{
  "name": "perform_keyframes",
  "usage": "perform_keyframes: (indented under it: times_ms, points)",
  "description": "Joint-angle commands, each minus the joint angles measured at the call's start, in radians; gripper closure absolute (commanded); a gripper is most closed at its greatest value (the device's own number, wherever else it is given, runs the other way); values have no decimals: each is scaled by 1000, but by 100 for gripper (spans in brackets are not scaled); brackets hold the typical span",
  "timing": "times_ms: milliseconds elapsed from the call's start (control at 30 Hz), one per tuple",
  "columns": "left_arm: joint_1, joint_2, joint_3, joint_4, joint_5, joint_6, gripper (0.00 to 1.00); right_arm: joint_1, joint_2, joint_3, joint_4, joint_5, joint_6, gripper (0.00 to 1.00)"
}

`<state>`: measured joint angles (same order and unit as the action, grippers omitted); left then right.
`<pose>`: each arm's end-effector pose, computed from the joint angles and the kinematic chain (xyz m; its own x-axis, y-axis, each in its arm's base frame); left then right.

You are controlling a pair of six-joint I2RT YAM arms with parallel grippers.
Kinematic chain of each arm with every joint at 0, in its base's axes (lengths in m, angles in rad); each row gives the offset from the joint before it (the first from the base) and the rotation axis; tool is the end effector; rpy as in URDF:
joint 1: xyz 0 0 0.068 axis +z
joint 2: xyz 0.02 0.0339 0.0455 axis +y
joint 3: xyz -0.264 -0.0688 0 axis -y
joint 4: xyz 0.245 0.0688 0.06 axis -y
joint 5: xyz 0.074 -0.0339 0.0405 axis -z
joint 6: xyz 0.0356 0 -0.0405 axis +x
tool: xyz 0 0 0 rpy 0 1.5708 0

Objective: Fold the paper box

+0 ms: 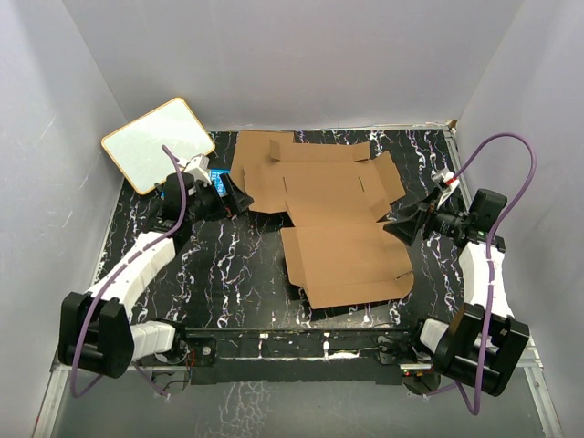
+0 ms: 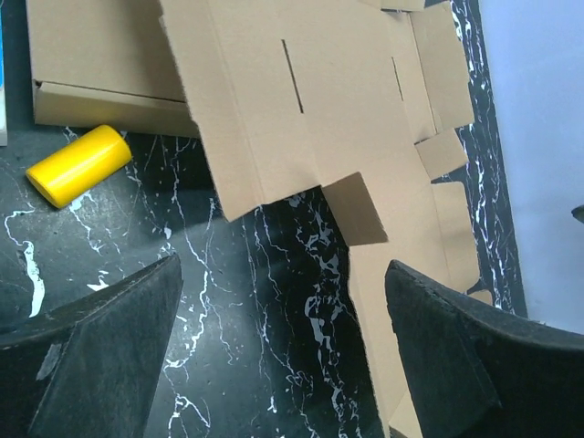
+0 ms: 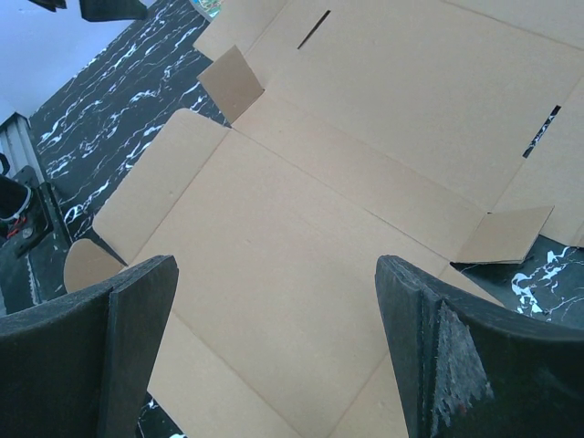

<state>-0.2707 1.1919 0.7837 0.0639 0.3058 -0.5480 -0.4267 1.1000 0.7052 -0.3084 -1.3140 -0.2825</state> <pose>0.2599 -0.0832 0.2802 -0.5527 -0.3622 -0.7505 0.2813 0.7667 -0.5771 0.2080 -0.0567 0.2562 -0.4074 0.1075 -0.9069 -0.7081 0.5899 0.3880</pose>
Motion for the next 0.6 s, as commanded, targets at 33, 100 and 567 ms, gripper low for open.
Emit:
perform_keyframes:
  times_ms: [33, 100, 567]
  points:
    - [58, 60, 45, 57, 141, -44, 12, -4, -4, 10, 81, -47, -1, 2]
    - [72, 86, 51, 60, 153, -33, 16, -4, 16, 27, 75, -63, 4, 1]
    - [151, 248, 38, 206, 263, -75, 39, -1, 148, 133, -188, -140, -217, 2]
